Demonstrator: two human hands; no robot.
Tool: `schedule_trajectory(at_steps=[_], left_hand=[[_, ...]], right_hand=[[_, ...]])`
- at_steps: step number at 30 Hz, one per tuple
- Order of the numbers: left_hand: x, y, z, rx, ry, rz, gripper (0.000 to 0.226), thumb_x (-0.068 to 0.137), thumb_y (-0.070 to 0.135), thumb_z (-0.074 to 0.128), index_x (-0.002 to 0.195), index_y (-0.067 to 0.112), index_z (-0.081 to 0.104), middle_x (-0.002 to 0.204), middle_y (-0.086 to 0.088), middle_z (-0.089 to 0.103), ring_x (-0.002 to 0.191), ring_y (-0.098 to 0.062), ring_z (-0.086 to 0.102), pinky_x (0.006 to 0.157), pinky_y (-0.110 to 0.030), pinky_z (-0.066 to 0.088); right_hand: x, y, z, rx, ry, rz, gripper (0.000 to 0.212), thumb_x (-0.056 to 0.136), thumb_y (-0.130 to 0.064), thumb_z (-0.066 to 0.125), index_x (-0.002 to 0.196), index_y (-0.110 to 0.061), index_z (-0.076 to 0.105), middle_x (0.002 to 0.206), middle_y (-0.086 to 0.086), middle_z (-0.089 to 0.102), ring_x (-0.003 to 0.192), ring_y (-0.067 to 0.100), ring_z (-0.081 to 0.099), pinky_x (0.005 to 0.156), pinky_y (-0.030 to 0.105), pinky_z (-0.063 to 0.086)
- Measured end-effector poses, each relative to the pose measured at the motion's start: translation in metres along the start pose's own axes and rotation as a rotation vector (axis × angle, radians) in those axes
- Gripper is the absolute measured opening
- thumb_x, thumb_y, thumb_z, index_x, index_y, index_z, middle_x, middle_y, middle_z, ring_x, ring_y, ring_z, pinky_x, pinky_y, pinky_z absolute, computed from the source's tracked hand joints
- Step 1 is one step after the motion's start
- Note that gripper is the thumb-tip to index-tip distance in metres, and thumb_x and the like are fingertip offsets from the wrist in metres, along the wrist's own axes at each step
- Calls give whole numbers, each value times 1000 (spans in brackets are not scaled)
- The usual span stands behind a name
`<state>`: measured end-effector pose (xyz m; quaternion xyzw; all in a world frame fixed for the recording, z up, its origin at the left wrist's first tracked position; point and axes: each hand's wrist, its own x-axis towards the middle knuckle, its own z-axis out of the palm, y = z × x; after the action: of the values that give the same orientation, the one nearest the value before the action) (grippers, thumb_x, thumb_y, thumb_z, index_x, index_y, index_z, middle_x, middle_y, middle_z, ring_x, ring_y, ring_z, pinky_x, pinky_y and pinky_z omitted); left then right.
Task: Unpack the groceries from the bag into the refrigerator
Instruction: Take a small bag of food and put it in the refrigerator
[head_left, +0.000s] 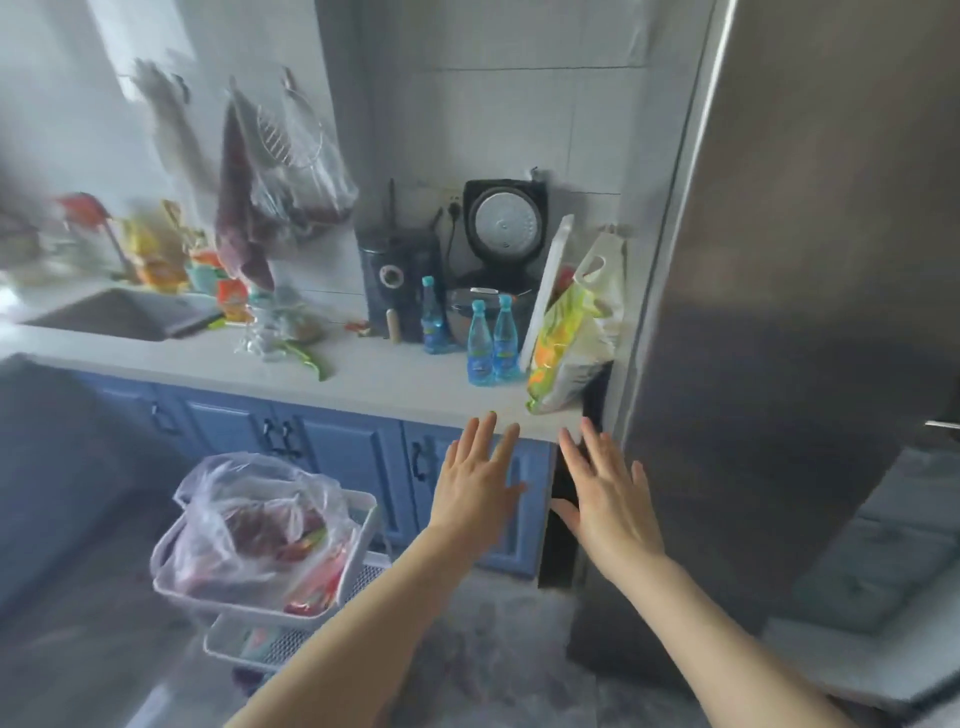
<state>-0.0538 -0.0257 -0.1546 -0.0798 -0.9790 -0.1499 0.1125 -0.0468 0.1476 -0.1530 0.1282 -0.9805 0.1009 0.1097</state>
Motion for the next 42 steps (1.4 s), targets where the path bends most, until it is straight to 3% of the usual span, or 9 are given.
schedule_trajectory(at_steps=[5,13,24,31,35,38,42], left_hand=[[-32,-143,-22,40,-2,-128,71,94,41,51,151,31,9,160,0,-1,147,-22,-3,117,-39,10],[-88,-310,-10,23,-94,-393,69,93,46,50,150,33,13,160,3,5,147,-20,4,115,-43,21],[-70,-422,3,65,-125,-581,53,91,28,55,141,29,37,149,0,33,135,-23,32,99,-39,41],[-45,-471,24,79,-187,-612,56,90,28,55,142,30,34,149,1,31,135,-22,30,106,-35,33],[-39,-501,45,42,-273,-618,65,72,20,71,130,31,45,136,3,44,123,-24,47,90,-35,47],[-28,-520,62,85,-285,-574,59,83,17,60,138,26,40,145,-1,37,135,-25,35,101,-36,40],[-8,-545,86,179,-383,-439,63,92,5,38,151,17,16,159,-4,10,146,-24,10,118,-37,9]], right_hand=[[41,-127,74,109,-68,-114,82,94,-40,55,152,-31,-2,161,-1,-8,148,24,7,115,51,22],[74,-269,159,266,-232,-216,80,95,-40,52,151,-33,-4,160,-3,-12,148,20,0,119,45,14],[152,-320,228,251,-387,-346,85,94,-39,53,148,-37,-13,159,-6,-16,148,18,-1,120,43,12],[191,-341,272,279,-460,-399,86,94,-37,56,150,-37,-10,159,-6,-15,148,19,-1,121,41,10],[195,-350,297,297,-499,-388,89,92,-37,59,151,-37,-8,159,-8,-15,148,16,-2,119,38,9],[195,-353,317,299,-532,-354,89,93,-37,57,149,-39,-13,158,-11,-16,148,15,-1,120,39,10],[195,-366,343,284,-551,-333,89,95,-37,54,146,-38,-19,159,-9,-17,148,16,0,119,36,13]])
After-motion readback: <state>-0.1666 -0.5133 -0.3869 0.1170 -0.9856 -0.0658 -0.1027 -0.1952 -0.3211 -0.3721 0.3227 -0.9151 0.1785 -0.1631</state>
